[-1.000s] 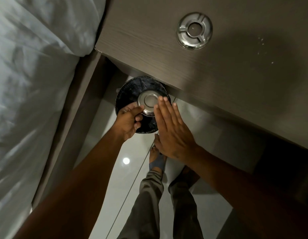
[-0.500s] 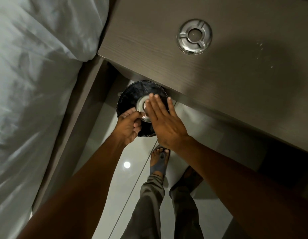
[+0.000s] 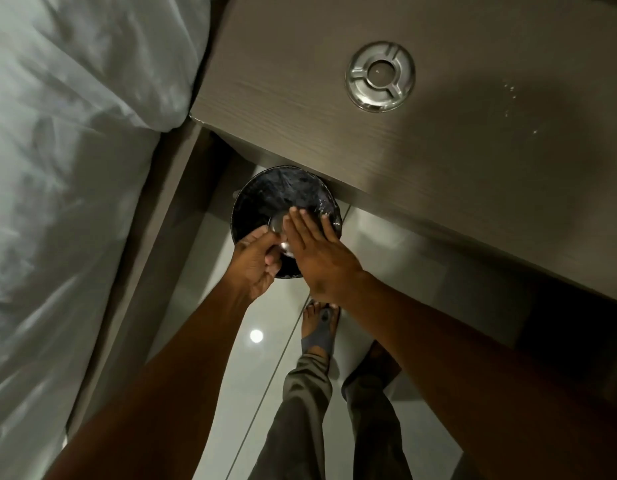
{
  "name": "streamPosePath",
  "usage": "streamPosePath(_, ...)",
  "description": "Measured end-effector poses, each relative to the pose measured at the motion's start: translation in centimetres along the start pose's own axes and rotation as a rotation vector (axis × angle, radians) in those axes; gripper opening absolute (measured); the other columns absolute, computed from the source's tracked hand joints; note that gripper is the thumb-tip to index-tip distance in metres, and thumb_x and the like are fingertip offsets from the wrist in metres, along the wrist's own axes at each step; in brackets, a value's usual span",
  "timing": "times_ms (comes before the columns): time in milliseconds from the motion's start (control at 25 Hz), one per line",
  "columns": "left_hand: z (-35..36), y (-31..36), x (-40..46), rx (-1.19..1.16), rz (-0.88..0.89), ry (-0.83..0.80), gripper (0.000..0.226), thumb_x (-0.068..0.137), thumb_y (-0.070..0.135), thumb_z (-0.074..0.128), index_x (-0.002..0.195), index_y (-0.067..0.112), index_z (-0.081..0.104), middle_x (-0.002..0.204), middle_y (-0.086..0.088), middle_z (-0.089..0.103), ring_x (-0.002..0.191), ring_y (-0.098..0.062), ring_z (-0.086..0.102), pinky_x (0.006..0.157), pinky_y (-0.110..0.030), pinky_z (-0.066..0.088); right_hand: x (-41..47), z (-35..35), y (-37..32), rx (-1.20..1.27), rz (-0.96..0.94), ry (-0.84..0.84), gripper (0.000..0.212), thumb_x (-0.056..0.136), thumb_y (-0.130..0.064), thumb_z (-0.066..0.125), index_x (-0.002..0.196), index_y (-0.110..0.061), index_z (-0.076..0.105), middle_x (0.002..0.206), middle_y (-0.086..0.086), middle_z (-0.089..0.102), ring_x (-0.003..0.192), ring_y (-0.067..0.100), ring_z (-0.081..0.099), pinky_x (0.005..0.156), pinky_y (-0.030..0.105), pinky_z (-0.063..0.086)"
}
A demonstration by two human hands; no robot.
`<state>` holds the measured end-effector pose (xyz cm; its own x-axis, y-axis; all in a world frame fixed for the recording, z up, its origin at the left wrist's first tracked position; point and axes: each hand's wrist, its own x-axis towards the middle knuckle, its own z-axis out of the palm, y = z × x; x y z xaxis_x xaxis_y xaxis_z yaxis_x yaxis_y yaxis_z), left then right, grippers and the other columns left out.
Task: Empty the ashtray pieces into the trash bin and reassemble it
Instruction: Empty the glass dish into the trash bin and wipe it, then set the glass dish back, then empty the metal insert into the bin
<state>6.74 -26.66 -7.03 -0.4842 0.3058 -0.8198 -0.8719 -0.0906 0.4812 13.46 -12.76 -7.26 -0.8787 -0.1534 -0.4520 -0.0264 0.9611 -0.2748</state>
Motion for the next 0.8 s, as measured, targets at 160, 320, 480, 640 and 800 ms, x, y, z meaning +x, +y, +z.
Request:
streamPosePath(160,-0.1,0.1,-0.1,-0.008,-0.008,0.015,0.014,0.095,0.0,0.053,0.09,0.01,0.062,0.058,0.001,0.057,0.033,-0.002,0.04,0.031,-0.012,0.028,-0.4,-1.5,0.0,0.039,-0.108,0.011,0.119,0.085,-0.025,0.075,0.162,-0.006,-0.014,0.171,0.017,-0.015,0.158,0.031,-0.016,0.126,0.048,-0.015)
streamPosePath(320,-0.8,1.3,-0.1,0.192,0.021,0.003,0.017,0.095,0.003,0.054,0.091,0.014,0.067,0.048,0.001,0.045,0.032,-0.001,0.033,0.033,-0.014,0.022,-4.3,-5.3,4.8,0.249,0.057,0.559,0.092,0.088,-0.032,0.067,0.16,0.003,0.021,0.168,0.026,0.018,0.157,0.037,0.011,0.128,0.045,-0.003)
streamPosePath(480,2.1,3.2,-2.2,0.585,0.17,-0.103,0.017,0.083,0.019,0.071,0.1,0.02,0.074,0.053,-0.007,0.059,0.036,-0.008,0.043,0.038,-0.018,0.036,-9.7,-7.1,18.9,0.245,0.626,0.71,0.07,0.104,-0.031,0.054,0.156,0.01,0.03,0.164,0.033,0.022,0.154,0.047,0.019,0.127,0.056,0.013)
streamPosePath(640,10.7,5.8,-3.4,1.063,0.546,-0.316,0.017,0.09,0.033,0.071,0.107,0.031,0.07,0.064,-0.002,0.069,0.044,-0.012,0.063,0.045,-0.022,0.051,-12.8,-5.8,28.7,0.267,0.85,0.48,0.07,0.111,-0.042,0.036,0.163,0.0,0.015,0.171,0.022,0.007,0.159,0.036,0.002,0.129,0.049,0.001)
streamPosePath(800,21.7,5.2,-0.4,1.636,1.289,-0.448,0.033,0.095,0.022,0.063,0.126,0.03,0.064,0.095,0.001,0.07,0.064,-0.023,0.068,0.057,-0.029,0.053,-12.8,-4.8,30.4,0.212,0.802,0.493,0.076,0.106,-0.052,0.023,0.163,-0.002,0.018,0.172,0.02,0.01,0.159,0.036,0.003,0.129,0.05,0.001)
